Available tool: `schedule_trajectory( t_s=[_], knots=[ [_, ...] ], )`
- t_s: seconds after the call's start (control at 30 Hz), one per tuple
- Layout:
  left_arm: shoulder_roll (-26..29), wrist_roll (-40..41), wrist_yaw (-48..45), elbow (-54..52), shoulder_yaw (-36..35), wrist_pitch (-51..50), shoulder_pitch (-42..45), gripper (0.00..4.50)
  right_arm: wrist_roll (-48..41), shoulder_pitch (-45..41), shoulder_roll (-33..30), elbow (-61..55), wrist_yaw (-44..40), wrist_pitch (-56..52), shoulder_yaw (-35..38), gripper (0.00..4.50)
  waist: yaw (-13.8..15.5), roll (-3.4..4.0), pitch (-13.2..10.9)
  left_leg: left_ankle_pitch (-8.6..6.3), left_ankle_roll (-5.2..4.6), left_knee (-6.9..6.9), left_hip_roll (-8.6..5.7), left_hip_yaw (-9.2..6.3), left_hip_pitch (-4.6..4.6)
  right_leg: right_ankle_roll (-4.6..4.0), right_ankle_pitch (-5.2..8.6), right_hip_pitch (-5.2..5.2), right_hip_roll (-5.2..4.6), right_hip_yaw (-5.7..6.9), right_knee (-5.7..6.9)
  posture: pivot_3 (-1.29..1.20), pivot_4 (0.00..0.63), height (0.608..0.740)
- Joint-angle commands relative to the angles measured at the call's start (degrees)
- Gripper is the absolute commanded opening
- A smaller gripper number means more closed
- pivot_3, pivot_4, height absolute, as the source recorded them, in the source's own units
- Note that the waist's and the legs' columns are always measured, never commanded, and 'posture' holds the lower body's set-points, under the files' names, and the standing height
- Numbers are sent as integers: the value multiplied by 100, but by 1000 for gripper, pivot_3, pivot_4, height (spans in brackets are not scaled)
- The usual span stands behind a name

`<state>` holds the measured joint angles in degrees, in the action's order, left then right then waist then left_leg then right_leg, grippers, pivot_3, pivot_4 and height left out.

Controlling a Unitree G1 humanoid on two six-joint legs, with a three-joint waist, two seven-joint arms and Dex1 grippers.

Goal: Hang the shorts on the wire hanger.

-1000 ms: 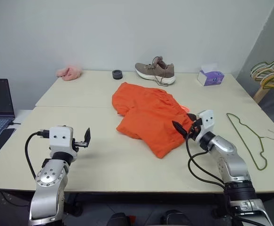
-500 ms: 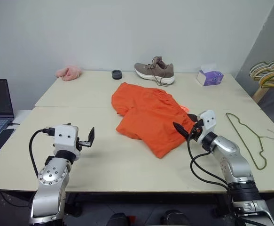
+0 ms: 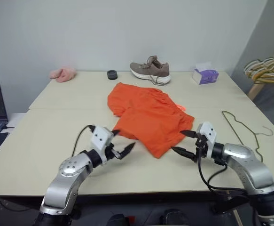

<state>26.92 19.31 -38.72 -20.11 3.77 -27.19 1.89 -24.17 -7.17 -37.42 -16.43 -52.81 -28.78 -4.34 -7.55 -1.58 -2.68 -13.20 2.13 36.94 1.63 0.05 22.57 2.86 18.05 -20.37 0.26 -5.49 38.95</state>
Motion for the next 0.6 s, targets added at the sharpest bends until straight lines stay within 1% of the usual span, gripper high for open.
schedule_trajectory(
  t_s=[0.03,0.13,0.2,0.33,0.43,0.57,0.6],
  knots=[
    [228,153,-552,-260,540,-381,464,4500,-432,139,-468,-756,-411,-451,113,4476,-88,1,0,0,0,1,-1,0,-1,0,0,0,2,1,1,-207,0,740],
    [368,-27,-725,-77,951,-568,764,4500,-493,197,-623,-947,-386,-549,156,4476,-263,1,0,0,0,2,-2,-1,-11,1,0,8,4,-4,0,-215,0,740],
    [395,-149,-736,59,1087,-561,892,4500,-530,199,-631,-996,-327,-589,175,4476,-386,0,0,0,0,2,-2,-1,-12,1,0,10,4,-6,-1,-236,0,740],
    [198,-811,-609,833,1681,-342,1400,4500,-554,271,-608,-1165,-198,-645,257,4476,-511,-1,0,0,0,2,-5,-4,-12,2,0,10,5,-6,-2,-264,0,740],
    [34,-1059,-499,1254,1795,-265,1612,4500,-559,329,-611,-1258,-135,-676,317,4476,-557,-2,-1,0,0,2,-5,-6,-9,3,1,8,5,-6,-4,-274,0,740],
    [38,-1274,-622,1510,1933,-211,1669,4500,-549,408,-632,-1317,-79,-674,399,4476,-685,-3,-2,-1,1,0,-4,-10,1,4,1,3,5,-4,-8,-291,0,740],
    [75,-1323,-700,1549,1982,-180,1651,4316,-546,418,-635,-1323,-72,-670,412,4493,-703,-3,-2,-1,1,-1,-3,-10,2,4,1,3,5,-4,-8,-291,0,740]
  ],
)
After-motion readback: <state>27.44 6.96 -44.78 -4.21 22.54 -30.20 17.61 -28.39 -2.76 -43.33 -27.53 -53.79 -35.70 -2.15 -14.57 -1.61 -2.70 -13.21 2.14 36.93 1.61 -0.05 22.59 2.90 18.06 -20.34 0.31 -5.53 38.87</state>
